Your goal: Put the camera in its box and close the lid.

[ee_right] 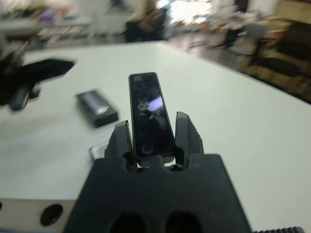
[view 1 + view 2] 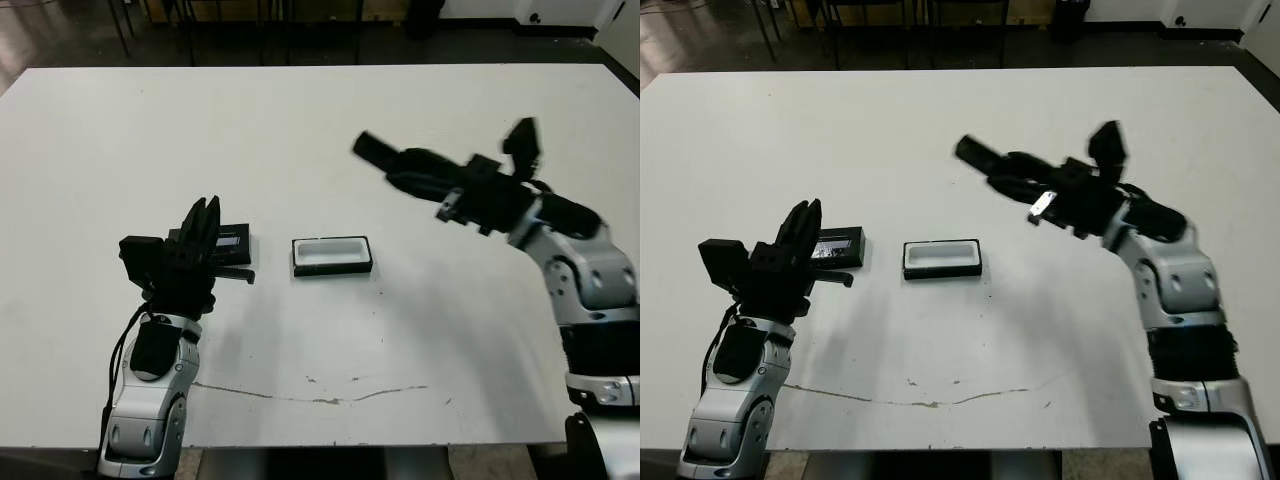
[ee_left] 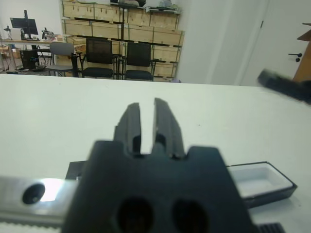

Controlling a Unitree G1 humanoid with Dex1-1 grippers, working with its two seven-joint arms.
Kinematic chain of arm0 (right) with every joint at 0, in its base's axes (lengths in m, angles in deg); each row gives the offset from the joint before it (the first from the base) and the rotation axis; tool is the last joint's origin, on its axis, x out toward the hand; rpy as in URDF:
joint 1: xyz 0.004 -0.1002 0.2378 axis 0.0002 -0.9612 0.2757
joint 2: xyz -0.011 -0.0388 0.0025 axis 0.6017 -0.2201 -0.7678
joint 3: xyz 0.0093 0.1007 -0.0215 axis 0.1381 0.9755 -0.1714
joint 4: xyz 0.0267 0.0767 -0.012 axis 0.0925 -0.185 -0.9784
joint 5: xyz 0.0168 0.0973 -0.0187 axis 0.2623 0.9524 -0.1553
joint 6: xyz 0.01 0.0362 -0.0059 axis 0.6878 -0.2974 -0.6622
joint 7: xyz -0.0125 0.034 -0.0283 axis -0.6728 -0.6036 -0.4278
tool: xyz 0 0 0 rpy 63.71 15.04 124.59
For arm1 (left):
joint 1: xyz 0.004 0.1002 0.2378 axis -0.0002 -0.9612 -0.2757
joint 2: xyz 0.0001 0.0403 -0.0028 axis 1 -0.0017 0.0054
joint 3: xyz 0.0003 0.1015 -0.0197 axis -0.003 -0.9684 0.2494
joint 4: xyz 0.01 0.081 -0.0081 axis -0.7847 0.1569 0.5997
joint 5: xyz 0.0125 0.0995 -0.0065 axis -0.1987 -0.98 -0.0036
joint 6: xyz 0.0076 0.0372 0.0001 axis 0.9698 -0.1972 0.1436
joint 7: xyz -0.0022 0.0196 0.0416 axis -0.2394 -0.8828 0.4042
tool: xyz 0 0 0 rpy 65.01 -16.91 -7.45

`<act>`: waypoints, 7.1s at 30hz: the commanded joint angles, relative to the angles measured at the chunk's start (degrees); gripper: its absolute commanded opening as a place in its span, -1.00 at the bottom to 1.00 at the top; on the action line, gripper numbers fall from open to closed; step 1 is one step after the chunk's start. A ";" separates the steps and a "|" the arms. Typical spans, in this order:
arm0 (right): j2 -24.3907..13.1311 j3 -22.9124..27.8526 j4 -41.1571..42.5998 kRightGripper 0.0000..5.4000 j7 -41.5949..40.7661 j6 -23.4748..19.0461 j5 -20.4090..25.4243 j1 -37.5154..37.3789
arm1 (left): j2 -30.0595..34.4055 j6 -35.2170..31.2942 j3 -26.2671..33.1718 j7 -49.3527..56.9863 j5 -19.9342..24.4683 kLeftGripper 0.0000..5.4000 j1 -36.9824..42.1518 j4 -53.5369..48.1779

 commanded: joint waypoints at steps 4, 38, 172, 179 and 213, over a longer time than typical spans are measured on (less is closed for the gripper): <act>-1.31 -6.55 -7.97 -0.95 -8.91 2.22 -5.05 7.68 | 0.69 -0.93 0.69 0.11 -0.02 -1.00 -1.20 -0.05; -1.45 -14.64 -16.79 -0.95 -17.10 7.35 -17.36 11.99 | 0.57 -0.78 -0.27 0.60 -1.30 -1.00 -2.35 -0.62; -6.88 11.66 1.05 -1.00 2.27 4.16 2.99 -11.38 | 37.71 2.35 -9.17 -73.69 0.19 0.99 49.77 59.83; -6.68 10.87 -0.87 -1.00 2.38 5.77 1.96 -10.58 | 36.44 8.44 -9.32 -77.98 -0.30 0.99 51.14 66.79; -7.42 10.67 -5.08 -1.00 -0.29 7.60 1.77 -10.64 | 33.08 16.86 -14.77 -74.33 -11.62 0.99 50.22 76.36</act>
